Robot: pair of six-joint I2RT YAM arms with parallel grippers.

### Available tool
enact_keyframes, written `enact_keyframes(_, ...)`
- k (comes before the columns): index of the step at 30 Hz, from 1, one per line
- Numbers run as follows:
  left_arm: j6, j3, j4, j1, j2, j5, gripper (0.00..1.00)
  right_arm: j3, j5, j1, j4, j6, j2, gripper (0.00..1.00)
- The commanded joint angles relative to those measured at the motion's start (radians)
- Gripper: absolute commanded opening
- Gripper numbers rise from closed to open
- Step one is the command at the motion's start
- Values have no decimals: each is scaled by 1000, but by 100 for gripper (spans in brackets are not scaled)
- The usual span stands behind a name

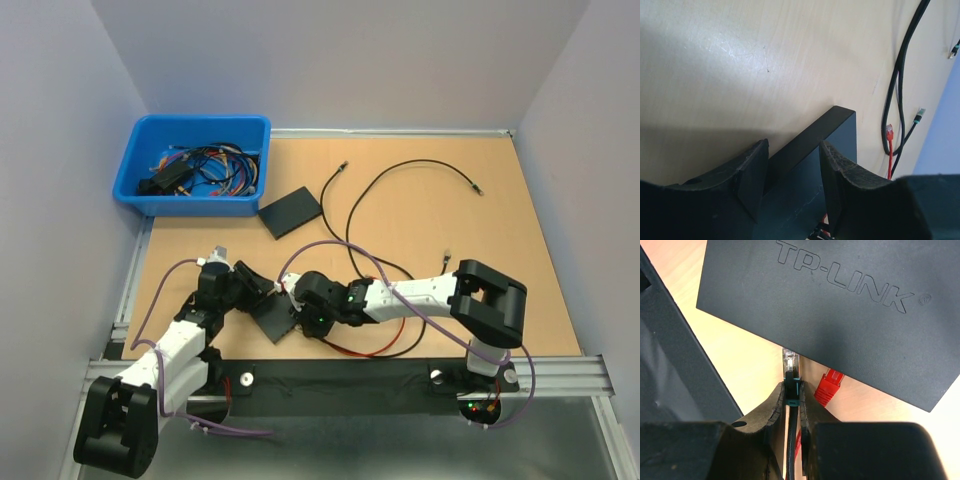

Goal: Insert the plug into the switch port

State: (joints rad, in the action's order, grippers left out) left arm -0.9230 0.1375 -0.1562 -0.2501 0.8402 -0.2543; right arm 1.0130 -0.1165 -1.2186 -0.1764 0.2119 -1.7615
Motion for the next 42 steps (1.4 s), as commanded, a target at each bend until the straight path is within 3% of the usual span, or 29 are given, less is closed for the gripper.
enact_keyframes(1, -2, -10, 10, -8, 0, 1, 55, 55, -31, -5, 26, -14, 19, 0)
enact_keyframes(14, 0, -12, 9, -9, 2, 6, 55, 70, -120, -22, 26, -14, -3, 1)
enact_keyframes(32, 3, -13, 4, -11, 5, -5, 55, 64, -8, -21, 25, 7, -62, 0)
enact_keyframes(42, -14, -18, 23, -15, -35, -19, 55, 47, 1, 94, 20, -17, -1, 1)
